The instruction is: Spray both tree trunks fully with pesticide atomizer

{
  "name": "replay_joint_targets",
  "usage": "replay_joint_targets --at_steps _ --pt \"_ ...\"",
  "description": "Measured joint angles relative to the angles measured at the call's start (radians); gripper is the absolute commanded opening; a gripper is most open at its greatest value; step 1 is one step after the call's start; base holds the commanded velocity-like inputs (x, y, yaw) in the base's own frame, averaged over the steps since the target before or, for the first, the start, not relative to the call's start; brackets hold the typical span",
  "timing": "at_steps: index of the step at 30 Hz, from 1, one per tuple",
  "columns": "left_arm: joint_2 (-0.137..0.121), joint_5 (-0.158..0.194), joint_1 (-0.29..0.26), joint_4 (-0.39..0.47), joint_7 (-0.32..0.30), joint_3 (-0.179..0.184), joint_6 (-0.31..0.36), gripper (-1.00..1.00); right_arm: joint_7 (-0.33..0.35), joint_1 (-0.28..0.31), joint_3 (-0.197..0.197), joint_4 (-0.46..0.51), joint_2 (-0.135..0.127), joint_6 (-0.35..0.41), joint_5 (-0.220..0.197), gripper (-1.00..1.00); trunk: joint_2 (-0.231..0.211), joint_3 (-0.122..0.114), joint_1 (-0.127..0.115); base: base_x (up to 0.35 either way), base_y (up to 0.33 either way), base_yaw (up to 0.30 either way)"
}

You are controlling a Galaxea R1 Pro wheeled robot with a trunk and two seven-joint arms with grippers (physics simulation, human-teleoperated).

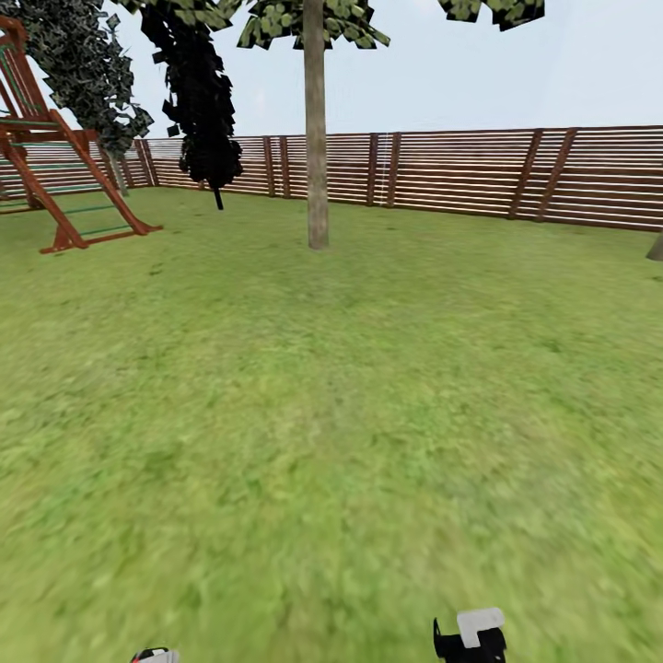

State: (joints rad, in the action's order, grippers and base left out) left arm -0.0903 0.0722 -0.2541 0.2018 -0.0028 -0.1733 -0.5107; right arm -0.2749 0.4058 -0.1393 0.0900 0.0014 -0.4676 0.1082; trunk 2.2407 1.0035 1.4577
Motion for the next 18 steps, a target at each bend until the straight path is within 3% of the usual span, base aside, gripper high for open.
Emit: replay_joint_targets --at_steps 18 --pt "-0.001 0.000 0.000 0.000 -0.002 -0.004 0.000 -1.00 0.000 0.000 0.000 0.000 0.000 0.000 0.001 1.00 0.000 0.000 0.000 0.339 0.000 0.000"
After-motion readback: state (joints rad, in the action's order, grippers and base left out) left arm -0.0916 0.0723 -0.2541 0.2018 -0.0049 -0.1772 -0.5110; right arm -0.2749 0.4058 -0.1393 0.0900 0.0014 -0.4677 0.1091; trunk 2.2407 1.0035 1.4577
